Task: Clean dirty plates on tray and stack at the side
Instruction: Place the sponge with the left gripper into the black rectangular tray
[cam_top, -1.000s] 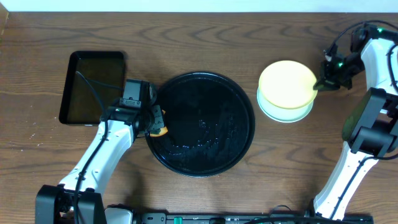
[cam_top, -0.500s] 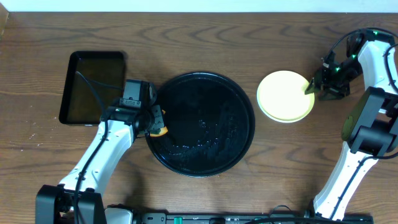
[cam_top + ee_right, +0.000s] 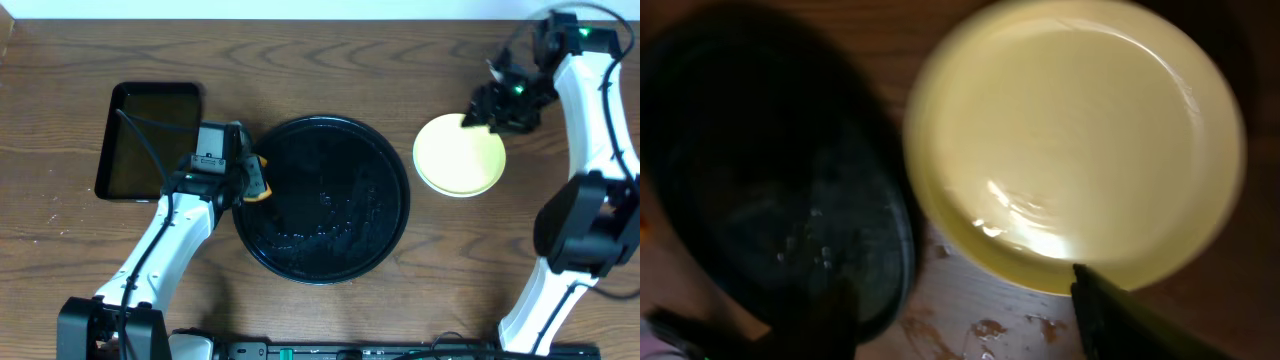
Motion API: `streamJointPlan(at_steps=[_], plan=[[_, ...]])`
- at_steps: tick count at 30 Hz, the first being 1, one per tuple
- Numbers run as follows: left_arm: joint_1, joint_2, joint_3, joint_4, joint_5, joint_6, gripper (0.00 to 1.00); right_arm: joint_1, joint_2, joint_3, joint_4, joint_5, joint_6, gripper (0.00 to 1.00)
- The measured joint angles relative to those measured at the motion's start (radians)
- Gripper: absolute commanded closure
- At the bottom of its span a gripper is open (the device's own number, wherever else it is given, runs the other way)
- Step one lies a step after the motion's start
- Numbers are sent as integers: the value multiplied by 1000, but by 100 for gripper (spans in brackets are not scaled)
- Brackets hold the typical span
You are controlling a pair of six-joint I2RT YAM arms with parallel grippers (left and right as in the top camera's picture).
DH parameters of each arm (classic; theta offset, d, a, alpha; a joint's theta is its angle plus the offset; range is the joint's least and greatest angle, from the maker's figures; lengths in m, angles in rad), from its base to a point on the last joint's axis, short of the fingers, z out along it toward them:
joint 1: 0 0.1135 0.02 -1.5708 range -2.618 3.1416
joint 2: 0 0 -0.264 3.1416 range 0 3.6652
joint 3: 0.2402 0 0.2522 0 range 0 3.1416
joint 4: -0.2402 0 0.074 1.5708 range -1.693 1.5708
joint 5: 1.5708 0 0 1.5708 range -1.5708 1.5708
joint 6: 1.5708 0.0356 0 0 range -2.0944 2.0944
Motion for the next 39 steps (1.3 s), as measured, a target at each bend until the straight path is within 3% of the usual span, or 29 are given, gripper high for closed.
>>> streamJointPlan(at_steps=[2,11,17,24,29,31,33,39], plan=[[10,0,0,24,-41,0,92,52,-33,8,9,1,-7,1],[178,0,0,174,-355,2,92,293,-18,10,106,9,43,1],[301,30,0,383,-421,2,92,470,10,10,220,10,108,1],[369,170,0,502,-438,5,91,632,13,10,283,8,154,1],[395,270,0,553,-439,34,73,701,13,10,301,8,172,1],[405,293,0,552,-437,39,54,722,13,10,305,7,175,1],[412,301,0,547,-430,53,43,734,13,10,311,7,175,1],[414,285,0,539,-401,55,30,742,13,10,313,7,203,1]])
